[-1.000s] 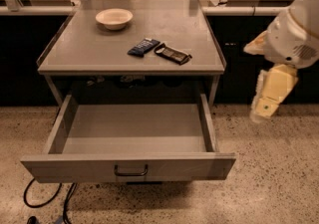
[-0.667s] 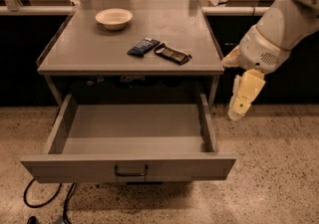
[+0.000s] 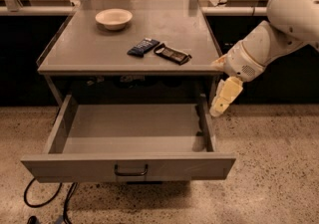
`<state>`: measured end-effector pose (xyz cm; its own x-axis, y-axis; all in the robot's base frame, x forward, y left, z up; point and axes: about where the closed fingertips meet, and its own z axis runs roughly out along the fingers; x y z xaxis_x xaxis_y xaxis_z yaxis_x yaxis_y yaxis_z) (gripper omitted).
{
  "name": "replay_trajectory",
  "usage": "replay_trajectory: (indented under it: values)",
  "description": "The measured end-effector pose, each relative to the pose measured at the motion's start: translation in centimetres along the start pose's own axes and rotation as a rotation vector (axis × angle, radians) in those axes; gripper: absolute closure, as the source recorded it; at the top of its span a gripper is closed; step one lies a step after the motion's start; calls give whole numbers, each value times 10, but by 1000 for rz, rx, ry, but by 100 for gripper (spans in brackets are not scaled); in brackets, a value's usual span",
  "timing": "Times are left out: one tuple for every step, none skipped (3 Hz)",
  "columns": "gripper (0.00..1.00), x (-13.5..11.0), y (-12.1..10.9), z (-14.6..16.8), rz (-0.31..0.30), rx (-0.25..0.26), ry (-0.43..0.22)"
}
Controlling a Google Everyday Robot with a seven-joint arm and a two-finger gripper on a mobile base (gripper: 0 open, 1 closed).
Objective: Place rxbar chocolate into top drawer
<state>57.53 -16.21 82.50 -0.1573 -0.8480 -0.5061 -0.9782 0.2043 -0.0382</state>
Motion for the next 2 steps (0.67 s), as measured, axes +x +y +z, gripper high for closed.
replay_trajectory:
  values:
    - [0, -9, -18, 2, -1, 67, -31]
    - [0, -15, -20, 10, -30, 30, -90]
